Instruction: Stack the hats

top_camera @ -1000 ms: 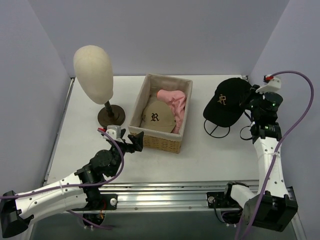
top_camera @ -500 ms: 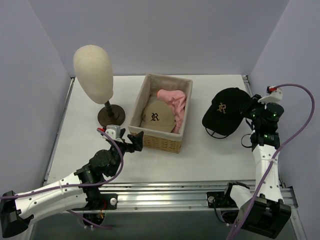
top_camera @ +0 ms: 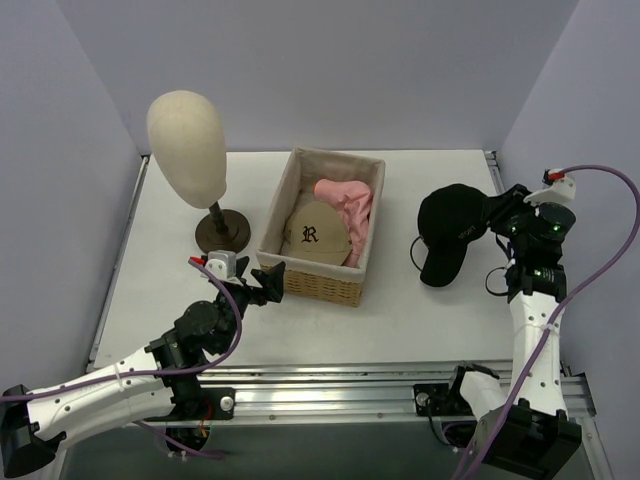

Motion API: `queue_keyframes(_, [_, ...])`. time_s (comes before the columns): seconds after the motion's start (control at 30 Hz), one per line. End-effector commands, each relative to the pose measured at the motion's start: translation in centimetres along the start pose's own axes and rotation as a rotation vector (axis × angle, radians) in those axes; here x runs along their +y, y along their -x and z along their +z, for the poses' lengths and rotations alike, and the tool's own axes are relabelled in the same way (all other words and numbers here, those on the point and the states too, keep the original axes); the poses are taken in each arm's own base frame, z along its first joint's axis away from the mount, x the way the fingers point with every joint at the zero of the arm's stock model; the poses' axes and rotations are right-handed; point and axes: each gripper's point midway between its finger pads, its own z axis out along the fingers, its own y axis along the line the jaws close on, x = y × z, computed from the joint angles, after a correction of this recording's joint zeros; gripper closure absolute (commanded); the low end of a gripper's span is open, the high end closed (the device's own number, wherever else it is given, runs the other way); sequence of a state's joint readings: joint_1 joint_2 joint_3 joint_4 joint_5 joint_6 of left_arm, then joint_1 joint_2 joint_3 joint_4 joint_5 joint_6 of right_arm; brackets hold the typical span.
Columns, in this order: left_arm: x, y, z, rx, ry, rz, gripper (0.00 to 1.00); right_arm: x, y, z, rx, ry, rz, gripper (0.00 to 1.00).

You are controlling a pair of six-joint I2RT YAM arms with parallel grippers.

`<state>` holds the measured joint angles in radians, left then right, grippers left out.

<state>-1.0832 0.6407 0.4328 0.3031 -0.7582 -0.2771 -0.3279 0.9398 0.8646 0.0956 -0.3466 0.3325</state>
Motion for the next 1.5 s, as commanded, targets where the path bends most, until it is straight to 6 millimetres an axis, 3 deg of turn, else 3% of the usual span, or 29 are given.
queue_keyframes(0.0, [-0.7,2.2,0.1,-0.046,-0.01,-0.042,0.04,-0.3,1.0,-0.5,-0.018,-0.038,0.015,0.71])
queue_keyframes(0.17, [-0.6,2.2,0.0,-0.05,-0.008,-0.044,0.04,-0.5,0.1,-1.2,-0.016,-0.052,0.047,0.66])
queue_keyframes(0.23, [-0.6,2.1,0.1,-0.046,-0.007,-0.04,0.04,-1.6,-0.8,-1.0,0.014,-0.1,0.07,0.63])
queue_keyframes(0.37, [-0.6,2.3,0.0,-0.049,-0.008,-0.045,0.04,-1.6,-2.6,-0.6,0.043,-0.081,0.121,0.63])
queue_keyframes(0.8, [-0.6,2.3,0.0,-0.05,-0.008,-0.043,0.04,-2.3,-4.1,1.6,0.024,-0.07,0.199,0.65])
queue_keyframes(0.9, [-0.5,2.3,0.0,-0.05,-0.008,-0.043,0.04,-2.4,-4.3,1.7,0.017,-0.067,0.208,0.69])
queue_keyframes(1.0, [-0.6,2.3,0.1,-0.049,-0.009,-0.042,0.04,-3.2,-4.3,1.5,0.005,-0.101,0.218,0.85])
queue_keyframes(1.03, [-0.6,2.2,0.1,-0.049,-0.008,-0.041,0.04,-3.6,-4.3,1.4,0.001,-0.118,0.223,1.0])
queue_keyframes(1.47, [-0.8,1.7,0.4,-0.036,-0.006,-0.029,0.04,-8.5,-5.4,1.0,0.004,-0.195,0.3,1.0])
